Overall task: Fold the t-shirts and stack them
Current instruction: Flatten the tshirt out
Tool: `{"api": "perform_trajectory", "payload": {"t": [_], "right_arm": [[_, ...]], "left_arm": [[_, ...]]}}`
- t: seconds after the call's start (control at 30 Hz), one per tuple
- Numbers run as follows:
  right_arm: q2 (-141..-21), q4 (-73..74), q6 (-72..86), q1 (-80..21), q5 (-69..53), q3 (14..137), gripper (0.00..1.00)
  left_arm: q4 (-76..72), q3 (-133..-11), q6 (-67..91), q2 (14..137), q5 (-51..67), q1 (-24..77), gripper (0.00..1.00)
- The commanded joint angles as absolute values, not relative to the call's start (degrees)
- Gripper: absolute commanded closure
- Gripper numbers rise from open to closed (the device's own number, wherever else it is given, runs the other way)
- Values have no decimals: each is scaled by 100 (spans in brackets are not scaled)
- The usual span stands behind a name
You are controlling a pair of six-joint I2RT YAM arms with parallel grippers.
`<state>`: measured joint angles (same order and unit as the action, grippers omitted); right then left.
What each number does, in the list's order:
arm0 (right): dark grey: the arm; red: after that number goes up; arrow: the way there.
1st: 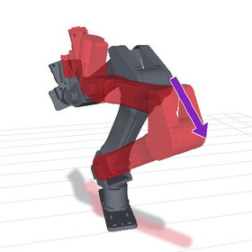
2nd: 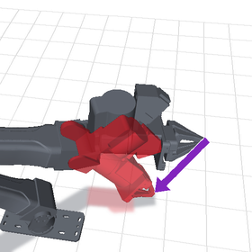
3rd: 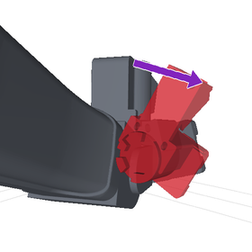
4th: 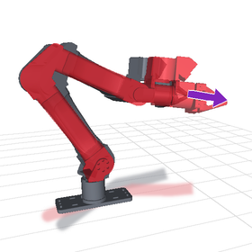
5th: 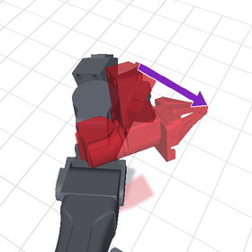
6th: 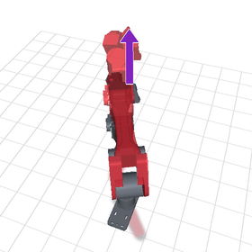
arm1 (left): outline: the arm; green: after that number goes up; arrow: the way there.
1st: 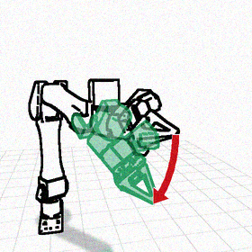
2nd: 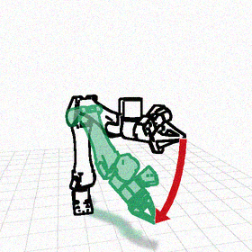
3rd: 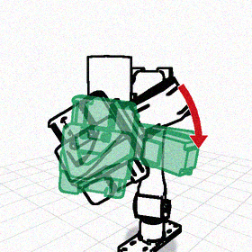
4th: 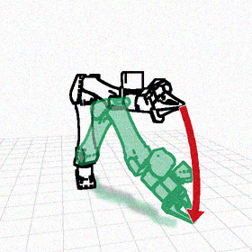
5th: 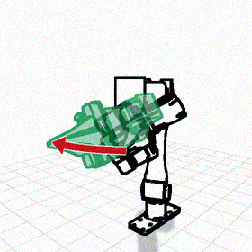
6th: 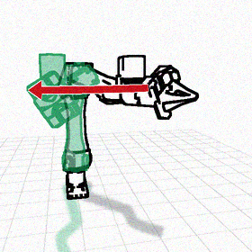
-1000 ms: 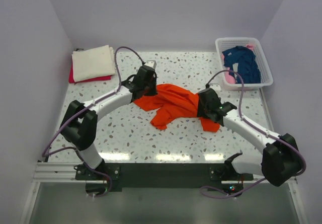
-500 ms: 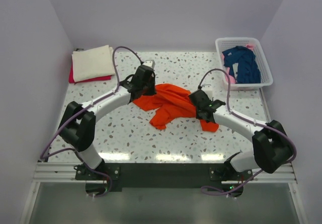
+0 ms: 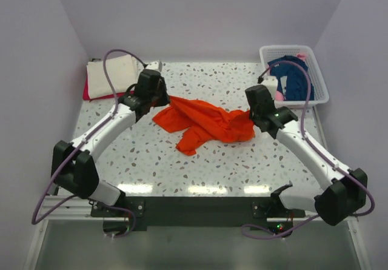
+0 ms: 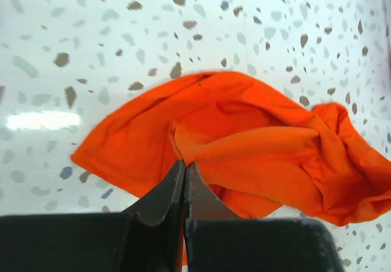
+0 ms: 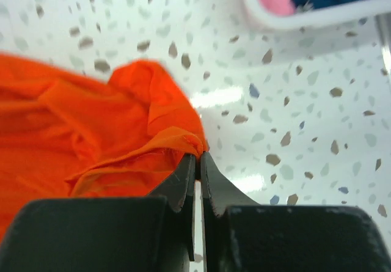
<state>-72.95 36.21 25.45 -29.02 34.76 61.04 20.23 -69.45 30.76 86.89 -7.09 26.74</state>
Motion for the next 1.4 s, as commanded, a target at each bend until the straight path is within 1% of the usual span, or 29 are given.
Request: {"api": "perform_trajectory", "payload": {"t": [0.0,0.13,0.3,0.43,0.63,0.87,1.07,1.23,1.3,1.33,1.37], "right_arm": [[-6856,3849,2303,-2506,3578,6731,100],[-6785,3946,2162,-2137,3507,7241,100],[-6733,4043,2066,-1925,3375,7997,100],[-6706,4122,2039,-1846,3279,8524,100],[-6373,4184,1978,-1846,3155,9271,100],[-5933,4500,1758,-1846,3024,10430,100],[-5783,4842,1609,-1846,2585,11450,100],[-5941,4676,1556,-1854,2181,11479,100],[-6212,4388,1573,-1854,1979,11233,100],[-6318,4229,1591,-1854,1804,10998,100],[-6459,4054,1591,-1846,1706,10865,100]], "left_arm": [[2267,-6952,2936,8034,-940,2330,100],[2522,-7040,2874,7560,-1230,2127,100],[2768,-7251,2918,7059,-1397,1662,100],[2988,-7671,2883,6698,-1520,1407,100],[3339,-8243,2900,6232,-1661,1362,100],[3823,-8990,2909,5713,-1758,1362,100],[4131,-9606,2936,5423,-1696,1362,100],[4008,-9581,2988,5502,-1697,1362,100],[3649,-9370,3032,5650,-1591,1362,100],[3456,-9073,3102,5704,-1530,1362,100],[3010,-8914,3146,5774,-1442,1362,100]]}}
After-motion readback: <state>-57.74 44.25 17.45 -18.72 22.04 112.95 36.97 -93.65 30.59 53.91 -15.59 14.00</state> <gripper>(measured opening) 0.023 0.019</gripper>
